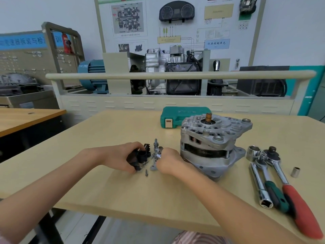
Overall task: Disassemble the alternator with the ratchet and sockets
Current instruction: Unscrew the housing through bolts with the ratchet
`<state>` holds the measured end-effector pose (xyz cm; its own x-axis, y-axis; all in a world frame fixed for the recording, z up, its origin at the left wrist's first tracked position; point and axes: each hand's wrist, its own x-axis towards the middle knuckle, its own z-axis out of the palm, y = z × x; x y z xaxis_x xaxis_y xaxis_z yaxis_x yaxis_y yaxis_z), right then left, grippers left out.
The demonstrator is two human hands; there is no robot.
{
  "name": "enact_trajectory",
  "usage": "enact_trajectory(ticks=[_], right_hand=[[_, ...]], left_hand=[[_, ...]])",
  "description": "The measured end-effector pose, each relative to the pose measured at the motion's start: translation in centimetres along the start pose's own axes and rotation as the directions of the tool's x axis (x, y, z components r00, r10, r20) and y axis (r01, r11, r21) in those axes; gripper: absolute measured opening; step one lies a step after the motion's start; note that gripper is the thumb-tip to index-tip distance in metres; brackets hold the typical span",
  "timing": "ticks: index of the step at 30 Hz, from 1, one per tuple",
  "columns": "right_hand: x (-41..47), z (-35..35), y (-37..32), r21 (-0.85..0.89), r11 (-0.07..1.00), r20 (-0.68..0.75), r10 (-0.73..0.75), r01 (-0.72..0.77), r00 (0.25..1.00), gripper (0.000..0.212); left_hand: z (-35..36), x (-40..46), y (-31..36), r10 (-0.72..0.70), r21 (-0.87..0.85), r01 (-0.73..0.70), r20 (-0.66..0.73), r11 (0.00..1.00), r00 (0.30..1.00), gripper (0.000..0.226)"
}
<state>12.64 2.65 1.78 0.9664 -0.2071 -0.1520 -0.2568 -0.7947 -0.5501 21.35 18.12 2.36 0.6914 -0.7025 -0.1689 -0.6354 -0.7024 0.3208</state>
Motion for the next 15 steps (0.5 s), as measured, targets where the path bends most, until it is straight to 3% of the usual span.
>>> enact_trajectory(ticks=[4, 7, 10, 15], right_hand=[[-0.4, -0.1, 0.7, -0.069, 0.997, 0.003, -0.016, 0.016, 1.0, 0.029], [-0.7, -0.3, 0.9, -0.091, 0.995, 0.037, -0.026, 0.029, 0.999, 0.013], [-0.8, -0.3, 1.3, -0.057, 0.997, 0.015, -0.05, 0.051, 0.999, 0.035], [-0.8, -0.1, 1.8, -0.005, 0.997, -0.022, -0.078, 0.078, 0.997, 0.02]], left_hand=[[-0.4, -1.0, -0.1, -0.053, 0.063, 0.05, 0.054, 0.997, 0.997, 0.069], [0.0, -1.2, 0.7, -0.119, 0.128, 0.111, 0.059, 0.986, 0.991, 0.073], [1.0, -1.0, 1.7, -0.15, 0.145, 0.146, 0.018, 0.978, 0.988, 0.074], [2.2, -0.1, 3.0, -0.179, 0.127, 0.183, -0.044, 0.975, 0.983, 0.072]])
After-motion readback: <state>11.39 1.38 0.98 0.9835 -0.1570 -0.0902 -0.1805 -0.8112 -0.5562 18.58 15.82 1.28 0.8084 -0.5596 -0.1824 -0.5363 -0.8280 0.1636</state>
